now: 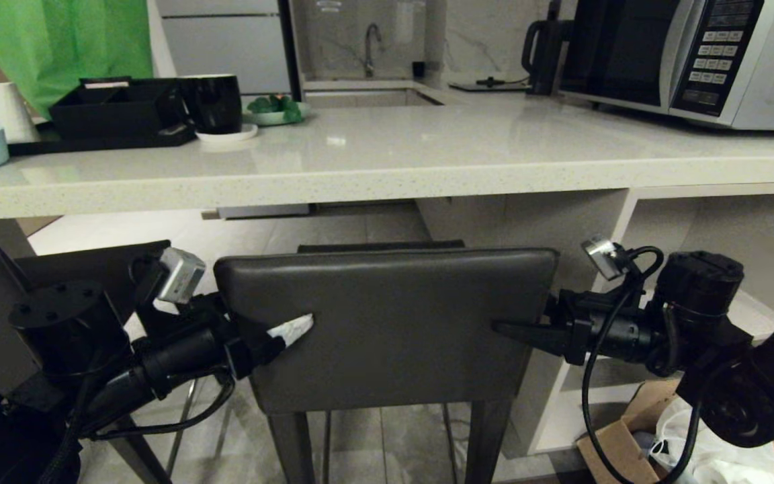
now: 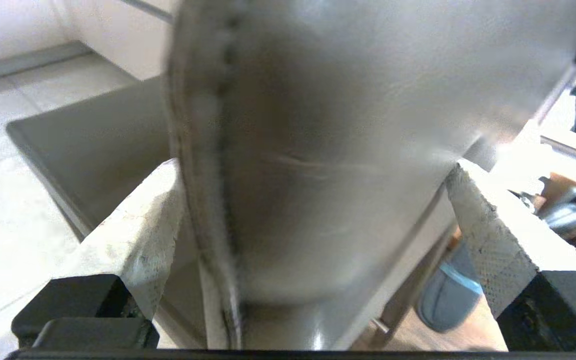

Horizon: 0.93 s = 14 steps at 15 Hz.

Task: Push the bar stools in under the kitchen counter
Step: Pull the gray chair out from under the dining table

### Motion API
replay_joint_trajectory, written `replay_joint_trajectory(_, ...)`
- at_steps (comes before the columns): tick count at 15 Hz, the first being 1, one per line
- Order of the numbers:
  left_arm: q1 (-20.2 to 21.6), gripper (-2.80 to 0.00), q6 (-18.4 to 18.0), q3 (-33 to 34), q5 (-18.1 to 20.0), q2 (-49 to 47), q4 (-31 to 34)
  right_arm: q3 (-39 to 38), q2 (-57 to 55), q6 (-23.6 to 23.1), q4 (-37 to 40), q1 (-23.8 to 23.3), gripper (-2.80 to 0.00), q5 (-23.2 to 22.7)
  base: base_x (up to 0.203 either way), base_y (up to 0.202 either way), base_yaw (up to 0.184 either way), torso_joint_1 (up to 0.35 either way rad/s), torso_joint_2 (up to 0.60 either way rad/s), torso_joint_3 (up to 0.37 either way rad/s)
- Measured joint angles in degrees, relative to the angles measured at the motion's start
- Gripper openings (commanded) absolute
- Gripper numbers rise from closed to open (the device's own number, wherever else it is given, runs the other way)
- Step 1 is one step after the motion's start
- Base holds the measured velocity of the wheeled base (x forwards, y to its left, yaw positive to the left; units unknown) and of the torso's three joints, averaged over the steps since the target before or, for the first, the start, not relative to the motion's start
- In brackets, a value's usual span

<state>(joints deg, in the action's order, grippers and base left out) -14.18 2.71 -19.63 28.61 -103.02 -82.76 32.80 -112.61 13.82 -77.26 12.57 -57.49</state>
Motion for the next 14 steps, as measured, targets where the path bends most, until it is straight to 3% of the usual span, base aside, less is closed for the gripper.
replay_joint_trajectory(2, -0.95, 0.0, -0.63, 0.53, -1.03, -1.12, -0.43, -0.5, -0.76, -0.18, -0.07, 0.13, 0.0, 0.39, 0.0, 0.0, 0.0, 0.0, 0.0, 0.0)
replay_joint_trajectory(5, -1.31, 0.0, -5.01, 2.99, -1.47, -2.46, -0.47, -0.61, -1.06, -0.16, -0.07, 0.31, 0.0, 0.66, 0.0, 0.0, 0.0, 0.0, 0.0, 0.0)
replay_joint_trajectory(14, -1.83, 0.0, -5.38, 4.62, -1.09, -4.65, -4.11, 0.5, -1.58, -0.16, -0.13, 2.65, 0.0, 0.99, 0.0, 0.0, 0.0, 0.0, 0.0, 0.0)
